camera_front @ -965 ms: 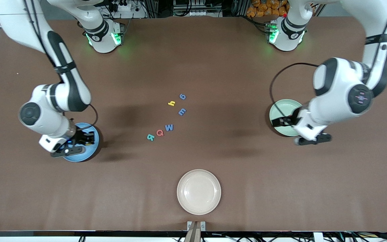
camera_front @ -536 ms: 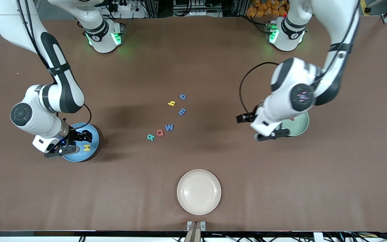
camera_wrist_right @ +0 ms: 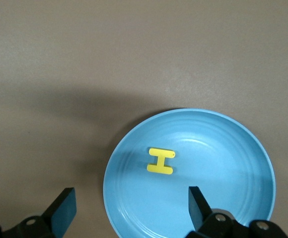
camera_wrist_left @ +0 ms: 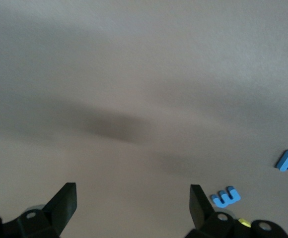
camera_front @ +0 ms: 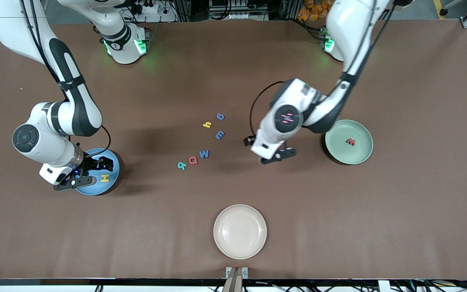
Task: Sort uppercase to blue plate, lowercase to green plate
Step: 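Release the H on the blue plate while the left gripper reaches letters, then grasp the blue letter with the left gripper while the right gripper withdraws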
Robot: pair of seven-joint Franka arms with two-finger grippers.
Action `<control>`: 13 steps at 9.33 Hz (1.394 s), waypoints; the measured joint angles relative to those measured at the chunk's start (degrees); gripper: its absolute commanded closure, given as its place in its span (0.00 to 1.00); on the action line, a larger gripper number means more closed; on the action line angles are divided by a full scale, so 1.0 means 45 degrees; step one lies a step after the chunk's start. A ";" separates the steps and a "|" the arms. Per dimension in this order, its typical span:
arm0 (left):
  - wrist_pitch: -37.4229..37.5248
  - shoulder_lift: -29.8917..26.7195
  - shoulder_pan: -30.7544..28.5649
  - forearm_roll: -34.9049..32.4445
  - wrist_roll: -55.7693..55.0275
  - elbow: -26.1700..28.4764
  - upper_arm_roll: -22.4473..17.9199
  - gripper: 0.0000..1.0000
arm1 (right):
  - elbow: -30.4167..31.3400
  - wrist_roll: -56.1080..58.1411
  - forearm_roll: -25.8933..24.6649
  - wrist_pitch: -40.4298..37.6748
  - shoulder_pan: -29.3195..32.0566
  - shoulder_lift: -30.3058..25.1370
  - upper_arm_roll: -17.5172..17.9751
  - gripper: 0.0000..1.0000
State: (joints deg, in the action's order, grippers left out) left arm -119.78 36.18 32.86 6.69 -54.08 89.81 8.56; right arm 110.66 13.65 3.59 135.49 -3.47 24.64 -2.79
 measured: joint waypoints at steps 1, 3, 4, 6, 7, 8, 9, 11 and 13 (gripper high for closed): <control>-0.0107 0.0447 0.0420 -0.0103 -0.0777 -0.0489 -0.0016 0.00 | 0.0000 -0.0010 0.0001 -0.0029 0.0000 0.0000 0.0001 0.00; -0.0769 0.1118 0.1131 -0.0221 -0.2337 -0.1068 -0.0073 0.00 | -0.0002 -0.0015 0.0002 -0.0054 0.0000 0.0000 0.0002 0.00; -0.1251 0.1397 0.1479 -0.0330 -0.3128 -0.1153 -0.0162 0.00 | -0.0002 -0.0018 0.0002 -0.0059 0.0000 0.0000 0.0003 0.00; -0.1988 0.2272 0.1957 -0.0399 -0.4881 -0.1789 -0.0353 0.00 | -0.0002 -0.0022 0.0002 -0.0067 0.0000 0.0000 0.0002 0.00; -0.2109 0.2752 0.2062 -0.0414 -0.5615 -0.2292 -0.0495 0.00 | -0.0002 -0.0024 0.0002 -0.0072 0.0000 0.0000 0.0003 0.00; -0.2207 0.3126 0.2219 -0.0415 -0.6230 -0.2714 -0.0710 0.00 | -0.0003 -0.0025 0.0003 -0.0077 0.0000 0.0000 0.0003 0.00; -0.2284 0.3334 0.2426 -0.0415 -0.6741 -0.2964 -0.0918 0.00 | -0.0005 -0.0026 0.0003 -0.0079 0.0000 0.0000 0.0003 0.00; -0.2233 0.3401 0.2755 -0.0415 -0.7245 -0.3046 -0.0986 0.04 | -0.0010 -0.0283 0.0005 -0.0265 0.0000 -0.0002 0.0004 0.00; -0.1880 0.3444 0.3155 -0.0415 -0.7312 -0.3048 -0.0982 0.05 | -0.0036 -0.0793 0.0005 -0.0573 -0.0003 -0.0005 0.0017 0.00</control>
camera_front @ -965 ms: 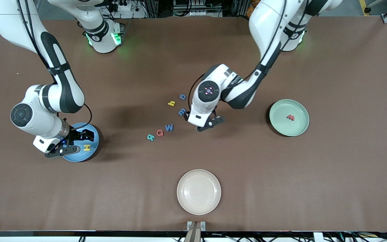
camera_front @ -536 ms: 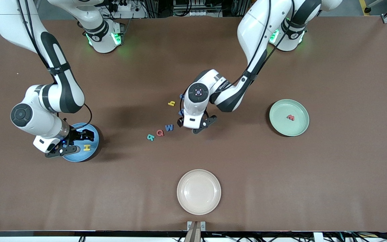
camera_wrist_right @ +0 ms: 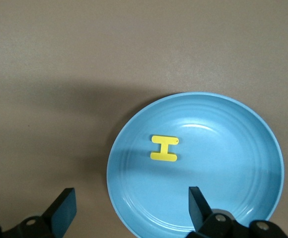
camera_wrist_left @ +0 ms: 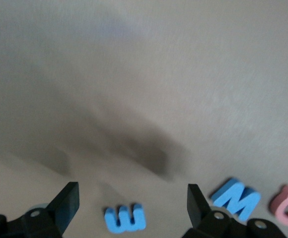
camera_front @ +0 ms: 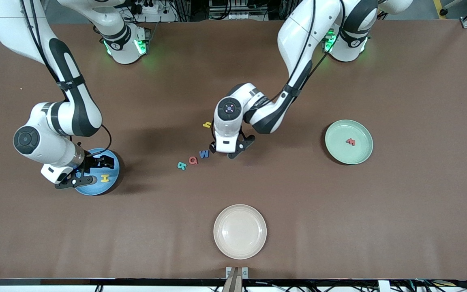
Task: Sort uppercase to blue plate, lowercase to green plate
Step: 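Grasp the blue letter with the left gripper while the right gripper withdraws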
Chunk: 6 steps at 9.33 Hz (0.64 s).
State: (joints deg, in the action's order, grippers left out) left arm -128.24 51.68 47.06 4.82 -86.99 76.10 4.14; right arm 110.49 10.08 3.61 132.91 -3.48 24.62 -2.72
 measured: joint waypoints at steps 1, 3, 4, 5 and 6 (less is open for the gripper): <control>0.0106 0.0106 0.0196 0.0000 -0.0048 0.0002 -0.0003 0.06 | -0.0022 -0.0187 0.0000 -0.0020 -0.0001 -0.0014 0.0003 0.00; 0.0129 0.0430 0.0416 0.0000 -0.0073 0.0002 -0.0002 0.08 | -0.0131 -0.0328 0.0000 -0.0169 0.0046 -0.0147 -0.0047 0.00; 0.0162 0.0467 0.0427 0.0000 -0.0073 -0.0044 -0.0002 0.09 | -0.0248 -0.0340 0.0000 -0.0551 0.0122 -0.0308 -0.0065 0.00; 0.0269 0.0466 0.0432 0.0000 -0.0073 -0.0086 -0.0002 0.09 | -0.0453 -0.0363 0.0000 -0.1130 0.0197 -0.0545 -0.0073 0.00; 0.0282 0.0468 0.0440 0.0000 -0.0074 -0.0095 -0.0002 0.09 | -0.0673 -0.0365 0.0000 -0.1720 0.0315 -0.0847 -0.0087 0.00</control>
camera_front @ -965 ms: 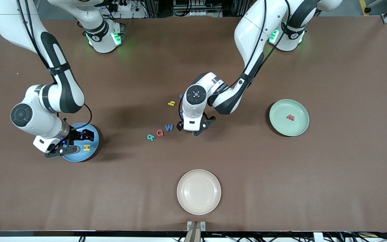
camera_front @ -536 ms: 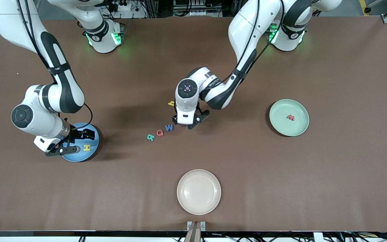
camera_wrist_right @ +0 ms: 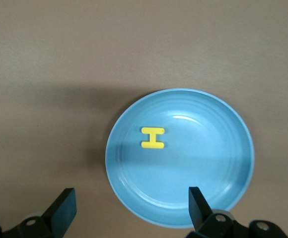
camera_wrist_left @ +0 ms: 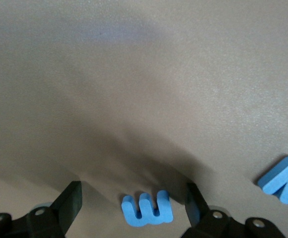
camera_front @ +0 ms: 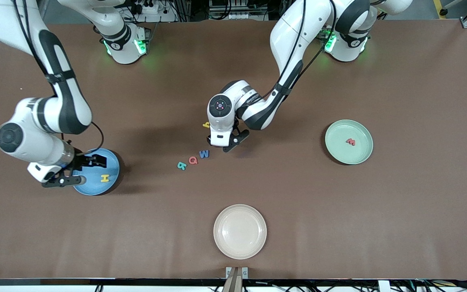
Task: Sort uppercase to blue plate, lowercase to green plate
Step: 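Grasp the blue letter with the left gripper while the right gripper withdraws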
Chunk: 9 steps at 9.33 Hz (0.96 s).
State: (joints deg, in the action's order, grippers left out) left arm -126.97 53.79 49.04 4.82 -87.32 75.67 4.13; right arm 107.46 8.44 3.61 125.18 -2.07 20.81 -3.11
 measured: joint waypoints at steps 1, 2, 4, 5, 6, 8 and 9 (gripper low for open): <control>0.0004 0.0002 0.0003 0.0001 -0.0020 -0.0006 0.0000 0.09 | -0.0137 0.0000 0.0000 -0.0457 0.0097 -0.0352 -0.0014 0.00; 0.0007 0.0006 0.0005 0.0021 -0.0103 -0.0013 0.0000 0.09 | -0.0174 0.0000 0.0000 -0.0778 0.0129 -0.0704 -0.0015 0.00; 0.0008 0.0011 0.0007 0.0087 -0.0334 -0.0026 0.0002 0.09 | -0.0204 0.0000 0.0000 -0.1257 0.0129 -0.1369 0.0005 0.00; 0.0008 0.0015 0.0013 0.0098 -0.0496 -0.0039 0.0008 0.09 | -0.0218 0.0000 0.0000 -0.1529 0.0129 -0.1694 0.0012 0.00; 0.0009 0.0022 0.0032 0.0108 -0.0703 -0.0067 0.0021 0.09 | -0.0242 0.0000 -0.0018 -0.1832 0.0128 -0.1958 0.0018 0.00; 0.0006 0.0043 0.0101 0.0125 -0.1061 -0.0138 0.0052 0.10 | -0.0448 0.0006 -0.0295 -0.2373 0.0128 -0.2325 0.0024 0.00; -0.0038 0.0051 0.0116 0.0128 -0.1205 -0.0173 0.0061 0.13 | -0.0519 0.0006 -0.0405 -0.2515 0.0128 -0.2481 0.0032 0.00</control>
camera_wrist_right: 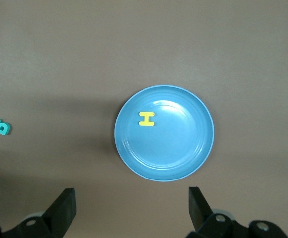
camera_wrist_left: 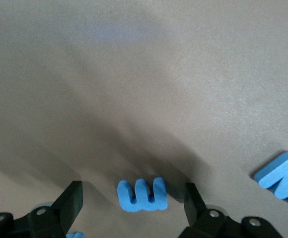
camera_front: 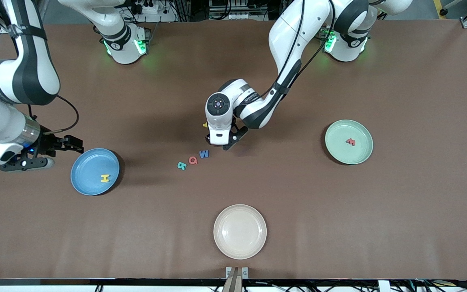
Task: Sort uppercase to blue plate, lowercase to green plate
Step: 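Grasp the blue letter with the left gripper while the right gripper withdraws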
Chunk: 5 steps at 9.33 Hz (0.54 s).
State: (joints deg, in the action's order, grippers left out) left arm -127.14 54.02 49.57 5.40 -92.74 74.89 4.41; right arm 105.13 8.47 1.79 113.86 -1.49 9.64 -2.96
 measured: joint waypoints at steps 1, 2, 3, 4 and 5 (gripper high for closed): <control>-0.0109 0.0010 0.0001 0.0003 -0.0146 -0.0033 0.0000 0.17 | -0.0017 0.0000 -0.0039 -0.0079 0.0000 -0.0123 0.0000 0.00; -0.0246 0.0026 0.0006 0.0004 -0.0282 -0.0052 0.0000 0.22 | -0.0056 0.0000 -0.0067 -0.0175 -0.0001 -0.0226 0.0006 0.00; -0.0281 0.0048 0.0008 0.0004 -0.0394 -0.0057 0.0000 0.24 | -0.0087 0.0000 -0.0083 -0.0304 -0.0003 -0.0373 0.0027 0.00; -0.0328 0.0089 0.0011 0.0004 -0.0415 -0.0066 0.0000 0.27 | -0.0117 0.0000 -0.0097 -0.0472 -0.0005 -0.0583 0.0046 0.00; -0.0362 0.0107 0.0012 0.0004 -0.0415 -0.0092 0.0000 0.32 | -0.0130 0.0000 -0.0118 -0.0638 -0.0003 -0.0840 0.0034 0.00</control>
State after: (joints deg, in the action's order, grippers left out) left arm -128.77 54.50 49.62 5.42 -94.61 74.48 4.40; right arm 104.54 8.47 1.26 110.99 -1.51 5.86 -2.81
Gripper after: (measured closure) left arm 0.242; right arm 0.000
